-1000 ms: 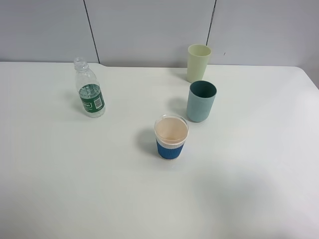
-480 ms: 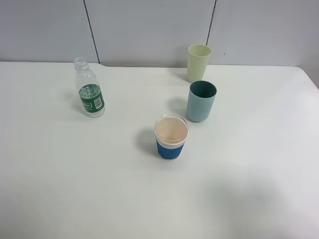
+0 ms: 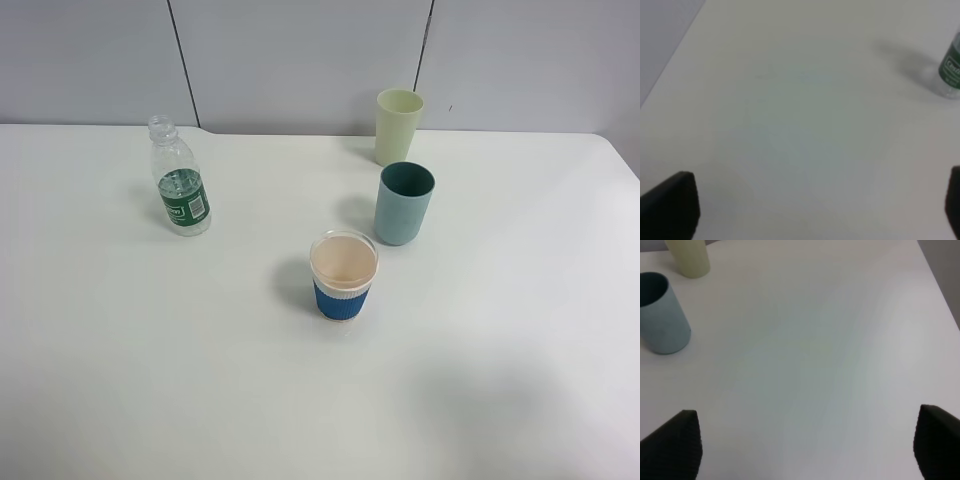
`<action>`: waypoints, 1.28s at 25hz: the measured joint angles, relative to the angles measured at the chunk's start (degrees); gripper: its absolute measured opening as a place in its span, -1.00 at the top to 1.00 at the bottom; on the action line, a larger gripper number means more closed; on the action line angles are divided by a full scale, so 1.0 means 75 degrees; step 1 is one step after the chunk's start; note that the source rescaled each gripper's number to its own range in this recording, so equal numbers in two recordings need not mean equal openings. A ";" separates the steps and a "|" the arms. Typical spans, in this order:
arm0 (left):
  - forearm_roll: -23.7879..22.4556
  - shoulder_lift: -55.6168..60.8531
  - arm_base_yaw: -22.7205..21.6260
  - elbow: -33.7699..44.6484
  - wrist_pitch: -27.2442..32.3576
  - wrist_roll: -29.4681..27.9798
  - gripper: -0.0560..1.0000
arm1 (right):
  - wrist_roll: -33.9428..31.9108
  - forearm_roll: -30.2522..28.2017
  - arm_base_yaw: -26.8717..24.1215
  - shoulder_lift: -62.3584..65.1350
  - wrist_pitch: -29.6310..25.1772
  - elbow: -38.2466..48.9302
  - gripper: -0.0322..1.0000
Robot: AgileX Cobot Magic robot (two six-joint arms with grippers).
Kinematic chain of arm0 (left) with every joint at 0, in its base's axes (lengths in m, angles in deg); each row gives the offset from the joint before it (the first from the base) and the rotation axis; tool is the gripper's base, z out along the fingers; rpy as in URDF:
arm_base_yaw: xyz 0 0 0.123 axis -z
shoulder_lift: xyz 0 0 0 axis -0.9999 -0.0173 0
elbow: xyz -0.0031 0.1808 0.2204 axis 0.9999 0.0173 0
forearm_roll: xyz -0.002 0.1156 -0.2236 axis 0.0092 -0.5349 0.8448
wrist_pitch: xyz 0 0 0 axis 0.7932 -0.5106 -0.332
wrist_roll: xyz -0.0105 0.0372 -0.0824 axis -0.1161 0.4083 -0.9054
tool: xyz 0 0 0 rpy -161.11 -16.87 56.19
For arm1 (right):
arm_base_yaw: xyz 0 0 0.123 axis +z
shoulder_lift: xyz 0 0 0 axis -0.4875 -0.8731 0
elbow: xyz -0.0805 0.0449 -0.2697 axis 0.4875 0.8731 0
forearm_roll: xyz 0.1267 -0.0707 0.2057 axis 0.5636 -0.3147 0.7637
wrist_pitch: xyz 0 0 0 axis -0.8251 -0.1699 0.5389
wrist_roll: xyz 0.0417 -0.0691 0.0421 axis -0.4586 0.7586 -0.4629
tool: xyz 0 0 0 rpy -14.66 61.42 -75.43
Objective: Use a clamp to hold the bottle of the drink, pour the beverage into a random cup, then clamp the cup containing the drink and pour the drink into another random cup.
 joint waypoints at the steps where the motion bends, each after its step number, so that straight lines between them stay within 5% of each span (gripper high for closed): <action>1: 0.0000 0.0000 0.0000 0.0000 0.0000 0.0000 -1.00 | 0.0000 0.0000 0.0000 0.0000 0.0000 0.0000 -0.23; 10: 0.0000 0.0000 0.0000 0.0000 0.0000 0.0000 -1.00 | 0.0083 -0.0213 -0.0094 0.0000 0.0000 0.0000 -0.23; 20: 0.0000 0.0000 0.0000 0.0000 0.0000 0.0000 -1.00 | 0.0020 -0.0498 -0.1761 0.0000 0.0023 0.0000 -0.23; 32: 0.0000 0.0000 0.0000 0.0000 0.0000 0.0000 -1.00 | -0.0220 -0.0280 -0.1813 0.0000 0.0007 0.0000 -0.23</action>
